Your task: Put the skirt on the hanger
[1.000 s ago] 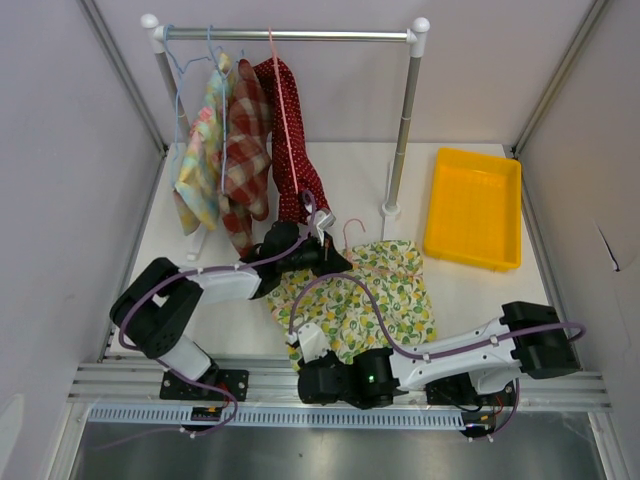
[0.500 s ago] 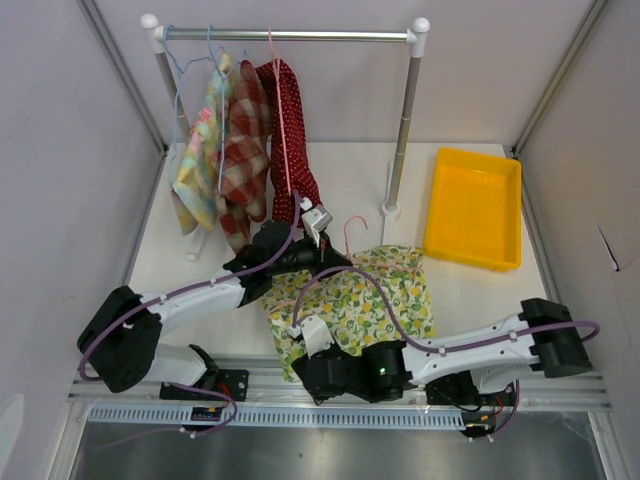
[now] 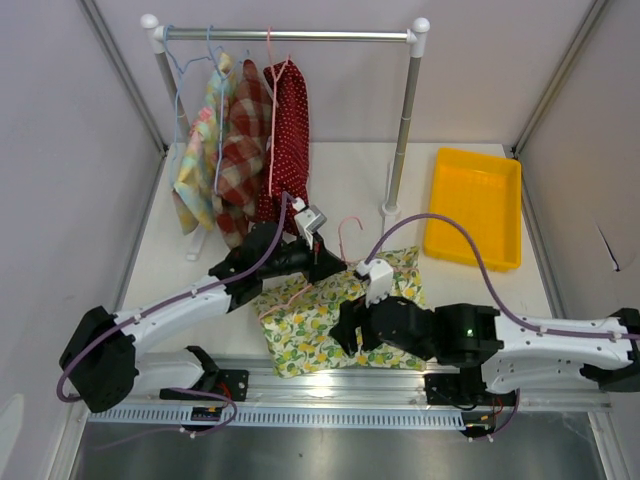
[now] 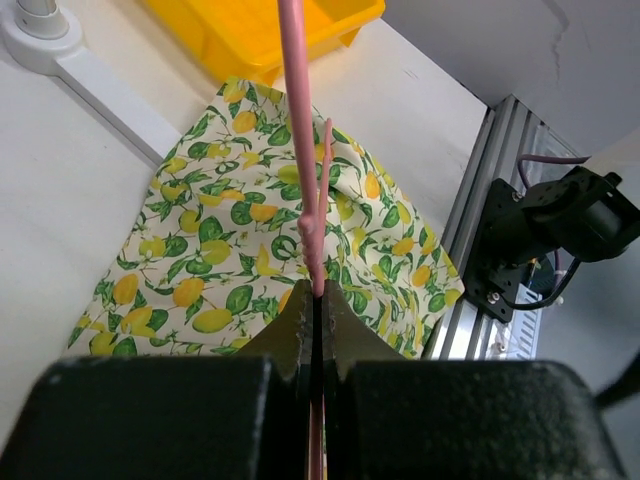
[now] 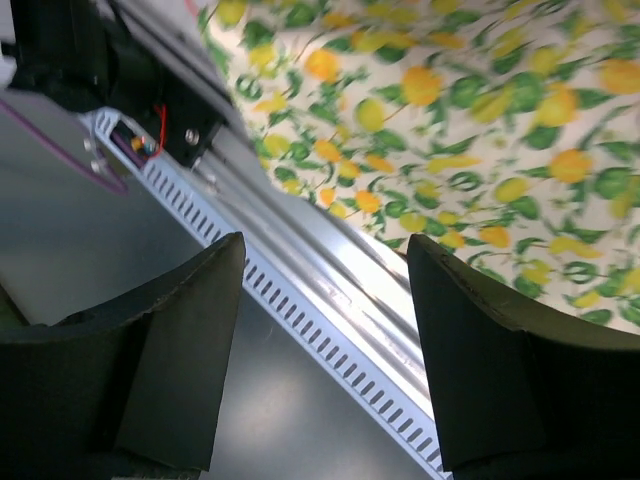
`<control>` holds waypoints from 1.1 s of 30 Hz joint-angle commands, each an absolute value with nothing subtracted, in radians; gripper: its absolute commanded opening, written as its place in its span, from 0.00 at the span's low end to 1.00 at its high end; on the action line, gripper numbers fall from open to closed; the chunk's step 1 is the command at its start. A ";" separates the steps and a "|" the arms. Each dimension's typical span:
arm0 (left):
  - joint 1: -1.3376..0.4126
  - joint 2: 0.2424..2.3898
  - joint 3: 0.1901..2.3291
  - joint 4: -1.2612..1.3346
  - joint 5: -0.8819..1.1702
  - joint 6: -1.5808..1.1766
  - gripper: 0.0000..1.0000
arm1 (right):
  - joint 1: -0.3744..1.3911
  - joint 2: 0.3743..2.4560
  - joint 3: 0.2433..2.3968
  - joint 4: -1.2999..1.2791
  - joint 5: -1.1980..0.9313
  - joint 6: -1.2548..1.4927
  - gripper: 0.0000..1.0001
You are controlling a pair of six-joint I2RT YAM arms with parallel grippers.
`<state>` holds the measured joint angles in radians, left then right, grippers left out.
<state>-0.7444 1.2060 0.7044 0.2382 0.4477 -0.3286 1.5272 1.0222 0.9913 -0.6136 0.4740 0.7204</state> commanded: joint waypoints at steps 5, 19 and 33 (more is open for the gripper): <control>-0.770 1.129 0.719 0.250 0.428 -0.333 0.00 | 1.396 0.914 1.035 -0.722 0.499 0.701 0.70; -0.779 0.957 0.863 0.037 0.281 -0.307 0.00 | 1.083 0.822 1.045 -0.858 0.506 0.700 0.70; -0.870 0.995 1.182 -0.236 -0.205 -0.330 0.00 | 0.551 0.916 1.163 -0.742 0.102 0.511 0.67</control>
